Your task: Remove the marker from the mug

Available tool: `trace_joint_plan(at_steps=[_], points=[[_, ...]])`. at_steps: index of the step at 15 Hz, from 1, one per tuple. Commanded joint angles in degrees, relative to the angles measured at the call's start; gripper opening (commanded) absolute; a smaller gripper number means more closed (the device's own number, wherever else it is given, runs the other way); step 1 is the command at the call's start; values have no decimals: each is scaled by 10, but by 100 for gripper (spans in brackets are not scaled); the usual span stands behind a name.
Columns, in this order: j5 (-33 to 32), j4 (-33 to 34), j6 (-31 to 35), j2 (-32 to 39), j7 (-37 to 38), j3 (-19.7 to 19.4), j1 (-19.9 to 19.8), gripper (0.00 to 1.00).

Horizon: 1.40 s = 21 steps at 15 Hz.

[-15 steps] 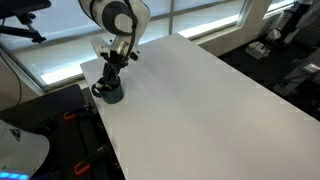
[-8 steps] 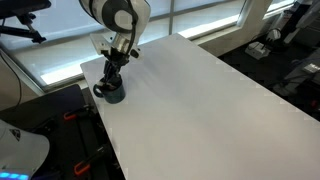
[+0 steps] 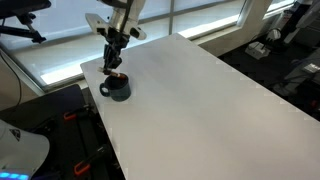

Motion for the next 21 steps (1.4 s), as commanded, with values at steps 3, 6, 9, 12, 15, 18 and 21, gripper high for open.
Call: trace_joint_plan(at_steps=[3, 6, 9, 12, 15, 18, 21], points=[[32, 51, -83, -72, 1, -3, -12, 5], [49, 60, -9, -85, 20, -12, -22, 5], [40, 53, 107, -71, 33, -22, -36, 5], [30, 26, 257, -43, 51, -33, -46, 5], [11, -5, 407, 14, 66, -47, -49, 5], [0, -25, 527, 79, 68, -64, -40, 5], [4, -25, 579, 134, 65, -81, -27, 5]])
